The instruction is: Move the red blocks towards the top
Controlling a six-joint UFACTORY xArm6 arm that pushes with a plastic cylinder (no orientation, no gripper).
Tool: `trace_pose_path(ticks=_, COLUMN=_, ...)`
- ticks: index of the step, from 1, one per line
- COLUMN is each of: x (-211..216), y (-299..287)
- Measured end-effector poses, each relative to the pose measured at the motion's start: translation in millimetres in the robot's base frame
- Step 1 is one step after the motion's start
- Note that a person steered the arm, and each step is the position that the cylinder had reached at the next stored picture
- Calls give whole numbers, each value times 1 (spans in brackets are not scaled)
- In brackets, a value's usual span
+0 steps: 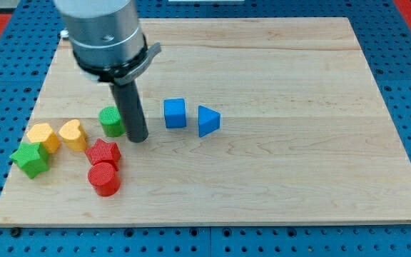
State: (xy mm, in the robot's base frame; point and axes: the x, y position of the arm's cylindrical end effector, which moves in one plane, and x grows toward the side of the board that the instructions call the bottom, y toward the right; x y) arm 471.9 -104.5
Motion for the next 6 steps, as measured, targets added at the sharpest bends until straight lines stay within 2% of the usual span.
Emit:
trace_pose_path(ticks=1, x=-35, y=3)
trace_pose_path(ticks=2, x=-30, y=-91)
trace_pose_path(ticks=3, x=-22, y=-87)
trace_pose_path(ticks=4, x=26, y=4)
trace_pose_path(ticks=5, x=126, y=44)
trace_pose_path(ticks=6, x=145, y=-43)
